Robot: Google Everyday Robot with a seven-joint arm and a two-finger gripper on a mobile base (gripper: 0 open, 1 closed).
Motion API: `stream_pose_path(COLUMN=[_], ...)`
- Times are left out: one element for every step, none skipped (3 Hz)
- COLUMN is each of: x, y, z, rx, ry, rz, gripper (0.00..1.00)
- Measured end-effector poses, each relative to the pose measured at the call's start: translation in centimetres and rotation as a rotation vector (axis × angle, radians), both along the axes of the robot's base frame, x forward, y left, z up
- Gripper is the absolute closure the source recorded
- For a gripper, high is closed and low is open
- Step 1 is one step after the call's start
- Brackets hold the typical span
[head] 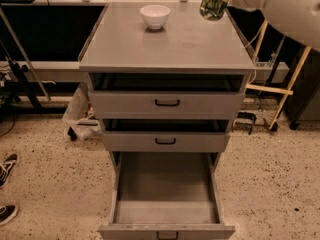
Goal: Pick green can from bottom drawer and place on counter
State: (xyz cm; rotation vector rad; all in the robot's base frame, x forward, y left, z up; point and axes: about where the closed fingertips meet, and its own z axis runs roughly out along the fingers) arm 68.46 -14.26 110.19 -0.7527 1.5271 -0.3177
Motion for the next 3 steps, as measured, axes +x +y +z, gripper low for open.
stream_pose_path(x=[8.2,16.2,20.8], y=[-1.9,-1.9,-3.1], z=[0.0,-1.6,-3.5], rx=[-0.053,-0.259,-0.378], ry=[0.009,-0.001,0.009], rz=[-0.095,-0.178,-0.244], gripper=[1.00,1.00,1.00])
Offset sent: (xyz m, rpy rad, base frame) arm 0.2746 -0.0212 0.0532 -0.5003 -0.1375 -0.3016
